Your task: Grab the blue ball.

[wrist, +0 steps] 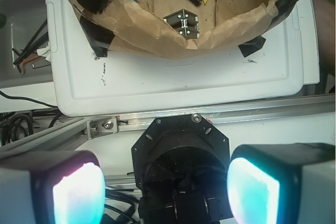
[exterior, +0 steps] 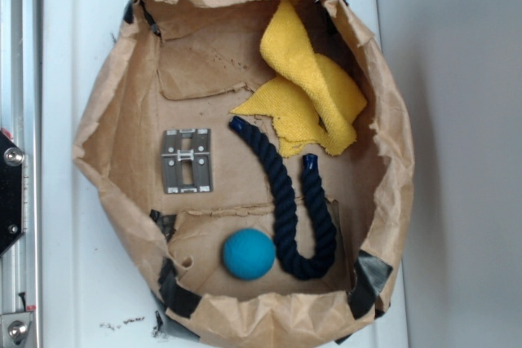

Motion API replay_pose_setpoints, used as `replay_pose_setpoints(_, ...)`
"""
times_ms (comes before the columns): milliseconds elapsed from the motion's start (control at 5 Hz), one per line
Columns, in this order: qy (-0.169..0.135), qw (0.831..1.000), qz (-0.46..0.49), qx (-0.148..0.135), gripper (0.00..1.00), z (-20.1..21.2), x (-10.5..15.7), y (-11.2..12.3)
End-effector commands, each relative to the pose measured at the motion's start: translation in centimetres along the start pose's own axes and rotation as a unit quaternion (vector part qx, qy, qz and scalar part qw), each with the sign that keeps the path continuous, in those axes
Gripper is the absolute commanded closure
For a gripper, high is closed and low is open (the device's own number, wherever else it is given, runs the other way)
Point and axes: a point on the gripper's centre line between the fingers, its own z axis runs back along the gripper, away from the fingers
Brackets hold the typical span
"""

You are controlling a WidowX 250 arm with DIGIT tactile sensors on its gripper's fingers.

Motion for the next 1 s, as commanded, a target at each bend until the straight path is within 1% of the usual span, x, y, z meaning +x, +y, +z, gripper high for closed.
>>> replay_pose_setpoints(0, 0.0, 1.0, 0.0, 0.0, 0.0, 0.0, 0.0, 0.0)
replay_pose_setpoints(200, -0.021, 1.0, 0.013, 0.013, 0.0, -1.1, 2.6, -1.6)
replay_pose_setpoints(400, -0.026, 0.998, 0.058, 0.022, 0.0, -2.2, 5.0, -2.3)
replay_pose_setpoints(600, -0.042, 0.995, 0.083, 0.036, 0.0, -2.9, 7.0, -2.3)
replay_pose_setpoints(800, -0.083, 0.993, 0.079, 0.026, 0.0, -3.7, 9.8, -1.6)
